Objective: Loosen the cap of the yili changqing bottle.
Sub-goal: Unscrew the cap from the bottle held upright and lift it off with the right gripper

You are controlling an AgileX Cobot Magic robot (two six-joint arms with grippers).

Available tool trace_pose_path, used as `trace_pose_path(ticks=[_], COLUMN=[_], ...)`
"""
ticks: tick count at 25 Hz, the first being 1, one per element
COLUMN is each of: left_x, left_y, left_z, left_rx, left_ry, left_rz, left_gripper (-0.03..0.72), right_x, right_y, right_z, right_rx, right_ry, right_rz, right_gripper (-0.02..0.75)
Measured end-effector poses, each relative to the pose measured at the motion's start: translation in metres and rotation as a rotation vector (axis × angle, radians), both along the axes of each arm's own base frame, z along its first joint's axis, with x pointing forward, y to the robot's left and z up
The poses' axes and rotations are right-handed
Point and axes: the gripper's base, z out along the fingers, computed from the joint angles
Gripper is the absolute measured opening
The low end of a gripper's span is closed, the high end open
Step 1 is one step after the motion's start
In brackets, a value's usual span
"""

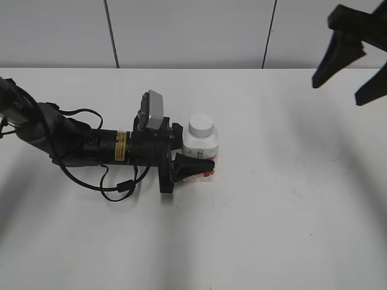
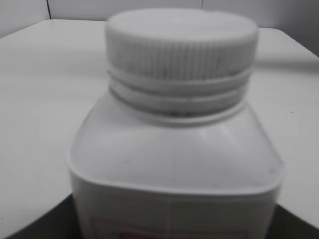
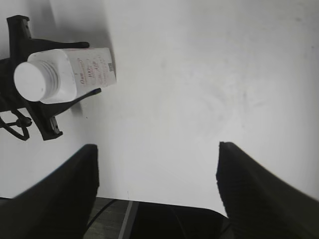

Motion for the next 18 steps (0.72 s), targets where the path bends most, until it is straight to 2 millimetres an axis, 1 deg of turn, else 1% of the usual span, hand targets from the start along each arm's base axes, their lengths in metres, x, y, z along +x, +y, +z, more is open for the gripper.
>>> trace_pose_path(ticks=[3,5,10,13,18], left_x=[0.0,0.0,0.0,0.0,0.0], left_y=[0.0,0.0,0.0,0.0,0.0], left_z=[0.0,0.0,0.0,0.0,0.0], left_rx=[0.0,0.0,0.0,0.0,0.0], left_ry=[0.0,0.0,0.0,0.0,0.0], left_rz=[0.0,0.0,0.0,0.0,0.0], left_gripper=[0.407,0.407,0.407,0.407,0.407], right_x=[0.017,0.027,0.042,0.048,0.052], right_y=[0.031,0.051,0.098,0.119,0.142], right_z=[-0.003,-0.009,-0.026,-0.035,-0.045], right_rx=[-0.018,-0.026,-0.028,-0.036,-0.084], right_ry=[-0.003,0.005,0.031,0.041,0.033], right_rz=[0.056,0.088,0.153,0.175,0.203], right_gripper=[0.578,0.578,0.578,0.578,0.578])
